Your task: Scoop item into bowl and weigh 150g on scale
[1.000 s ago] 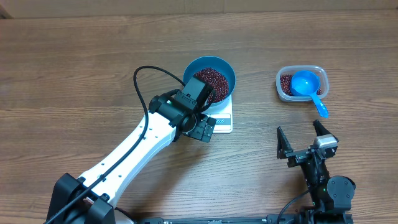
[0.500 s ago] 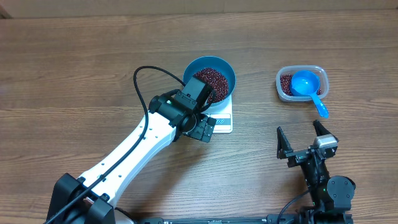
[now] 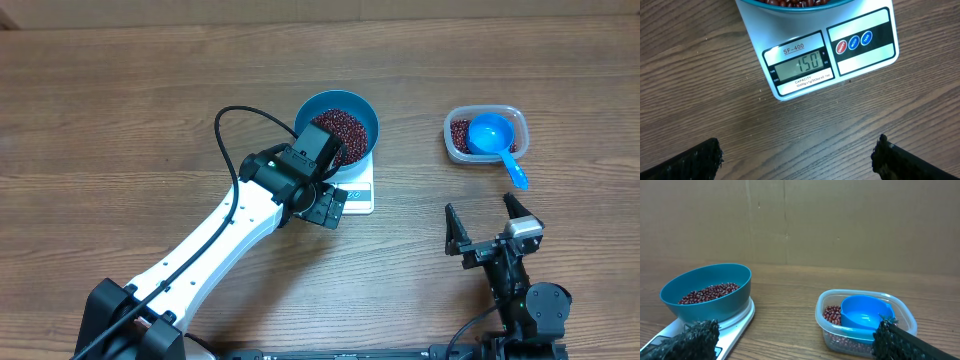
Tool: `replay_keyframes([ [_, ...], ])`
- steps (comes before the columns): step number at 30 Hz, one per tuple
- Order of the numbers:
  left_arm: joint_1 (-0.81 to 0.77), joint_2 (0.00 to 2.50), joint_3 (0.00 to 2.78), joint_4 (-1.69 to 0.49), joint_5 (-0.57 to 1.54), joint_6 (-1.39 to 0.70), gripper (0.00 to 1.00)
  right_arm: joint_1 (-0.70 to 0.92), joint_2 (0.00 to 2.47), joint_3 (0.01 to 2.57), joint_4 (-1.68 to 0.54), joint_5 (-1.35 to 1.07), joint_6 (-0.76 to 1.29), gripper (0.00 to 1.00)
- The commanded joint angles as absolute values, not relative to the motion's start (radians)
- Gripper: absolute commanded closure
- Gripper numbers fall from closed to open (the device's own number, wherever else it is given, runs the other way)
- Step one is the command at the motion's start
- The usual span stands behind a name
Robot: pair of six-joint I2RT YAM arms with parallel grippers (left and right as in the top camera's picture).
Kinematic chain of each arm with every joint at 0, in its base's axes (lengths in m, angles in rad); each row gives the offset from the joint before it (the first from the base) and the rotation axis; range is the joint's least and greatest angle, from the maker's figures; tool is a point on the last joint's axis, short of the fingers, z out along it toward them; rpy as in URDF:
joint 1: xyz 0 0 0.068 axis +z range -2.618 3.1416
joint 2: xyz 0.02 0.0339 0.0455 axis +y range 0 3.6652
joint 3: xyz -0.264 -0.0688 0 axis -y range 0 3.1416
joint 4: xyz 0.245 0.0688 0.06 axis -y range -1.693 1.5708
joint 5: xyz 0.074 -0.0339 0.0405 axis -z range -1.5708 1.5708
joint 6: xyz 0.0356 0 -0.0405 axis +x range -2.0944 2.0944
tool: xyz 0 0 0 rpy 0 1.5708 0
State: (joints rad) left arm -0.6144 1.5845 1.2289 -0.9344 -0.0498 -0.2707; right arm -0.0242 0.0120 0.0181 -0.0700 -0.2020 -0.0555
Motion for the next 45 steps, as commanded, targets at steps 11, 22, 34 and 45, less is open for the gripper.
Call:
replay_keyframes([
  [11,-0.616,1.427,1.219,-0.937,-0.075,-0.245,0.01,-0.019,0.003,0.008,-0.065,-0.192,-0.049,0.00],
  [22,-0.593,1.165,1.218,-0.940,-0.156,-0.186,0.00,-0.019,0.003,0.008,-0.065,-0.192,-0.049,0.00],
  [34,-0.360,1.023,0.962,-0.488,-0.115,-0.187,0.01,-0.019,0.003,0.008,-0.065,-0.192,-0.049,0.00],
  [45,-0.311,0.825,0.448,0.072,-0.076,-0.192,0.01,-0.019,0.003,0.008,-0.065,-0.192,-0.049,0.00],
])
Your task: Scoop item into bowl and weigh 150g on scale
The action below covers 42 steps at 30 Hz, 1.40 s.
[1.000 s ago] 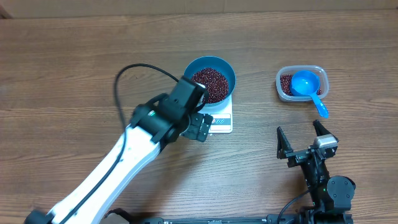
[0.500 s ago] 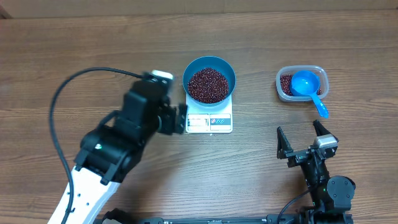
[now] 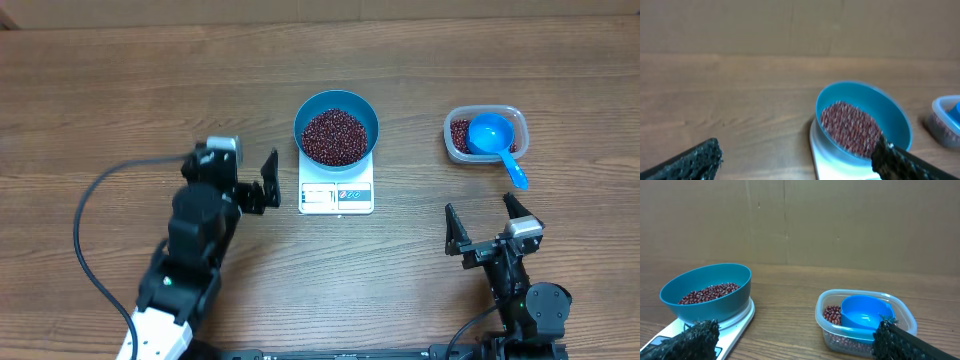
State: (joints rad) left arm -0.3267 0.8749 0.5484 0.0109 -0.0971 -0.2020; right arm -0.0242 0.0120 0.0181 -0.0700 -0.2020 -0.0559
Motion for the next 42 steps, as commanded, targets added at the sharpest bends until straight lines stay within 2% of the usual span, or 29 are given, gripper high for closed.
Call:
replay_keyframes([
  [1,-0.308,0.807,0.404,0.113,-0.076,-0.196,0.00,-0.019,0.003,0.008,-0.065,-0.192,-0.049,0.00],
  [6,-0.290,0.737,0.249,0.267,-0.074,-0.231,0.00,-0.019,0.003,0.008,-0.065,-0.192,-0.049,0.00],
  [17,-0.273,0.577,0.002,0.433,-0.078,-0.277,0.01,-0.019,0.003,0.008,-0.065,-0.192,-0.049,0.00],
  [25,-0.266,0.352,0.004,0.209,-0.115,-0.265,0.00,-0.019,0.003,0.008,-0.065,-0.192,-0.049,0.00],
  [34,-0.183,0.106,0.004,-0.066,-0.114,-0.258,0.00,-0.019,0.003,0.008,-0.065,-0.192,-0.049,0.00],
  [42,-0.155,0.003,0.004,-0.073,-0.084,-0.024,0.00,-0.019,0.003,0.008,-0.065,-0.192,-0.049,0.00],
])
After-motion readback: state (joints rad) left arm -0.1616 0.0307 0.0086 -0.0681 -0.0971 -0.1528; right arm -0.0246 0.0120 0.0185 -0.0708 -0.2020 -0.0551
